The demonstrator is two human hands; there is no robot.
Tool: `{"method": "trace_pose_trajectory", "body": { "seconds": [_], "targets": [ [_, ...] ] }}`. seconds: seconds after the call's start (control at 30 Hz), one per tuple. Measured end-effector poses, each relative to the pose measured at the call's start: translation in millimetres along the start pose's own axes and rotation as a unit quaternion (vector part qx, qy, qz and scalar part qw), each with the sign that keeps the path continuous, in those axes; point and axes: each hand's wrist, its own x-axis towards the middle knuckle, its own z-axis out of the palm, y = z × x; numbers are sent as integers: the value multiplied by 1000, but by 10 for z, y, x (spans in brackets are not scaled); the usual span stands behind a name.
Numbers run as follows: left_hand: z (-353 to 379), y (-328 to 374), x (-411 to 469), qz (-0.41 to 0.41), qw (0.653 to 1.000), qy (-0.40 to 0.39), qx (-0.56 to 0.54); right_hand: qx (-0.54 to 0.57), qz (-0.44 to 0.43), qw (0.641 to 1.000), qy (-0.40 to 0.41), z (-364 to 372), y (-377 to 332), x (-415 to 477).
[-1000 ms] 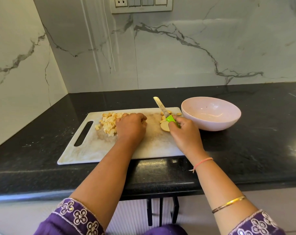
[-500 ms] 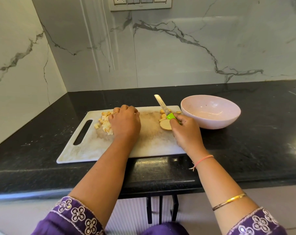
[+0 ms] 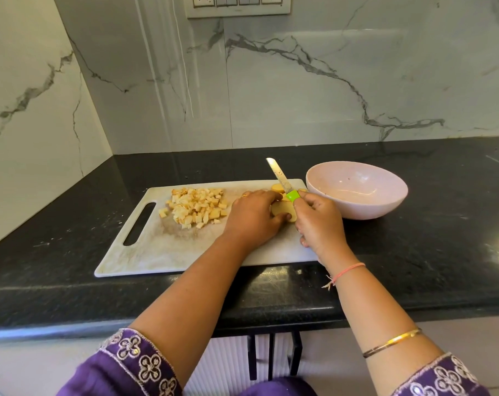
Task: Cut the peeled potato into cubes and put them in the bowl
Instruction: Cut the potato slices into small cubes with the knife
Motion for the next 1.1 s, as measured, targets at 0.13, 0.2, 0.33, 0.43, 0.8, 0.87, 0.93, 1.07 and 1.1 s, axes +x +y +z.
{"method": "trace_pose_trajectory", "body": {
  "seconds": [0.13,0.2,0.33,0.43,0.8,0.87,0.93,1.07,1.1],
  "targets": [
    [-34,36,-7,-22,992,4,-120,-2,8,1000,-5,-1,-20,-16],
    [-44,31,-10,-32,988,15,-154,-5,5,1000,-9,0,-37,-26],
    [-59,24,-28,-49,974,13,-221,-13,-2,1000,-6,-3,-32,-32],
    [-49,1,-28,-49,972,8,-231,-15,-6,1000,-4,2,-18,-40],
    [14,-83,39,-59,993,-6,-104,-14,-7,1000,-5,15,-7,-73],
    [-24,-125,89,-82,994,7,-77,-11,-3,1000,-6,21,-12,-67],
    [-65,-151,136,-98,993,-5,-71,-7,-1,1000,-5,27,-13,-64],
    [-53,-121,210,-67,989,-67,-111,-7,-4,1000,-6,27,-1,-52],
    [-41,-113,228,-58,989,-76,-116,-8,-6,1000,-6,28,-3,-44]
  ]
}}
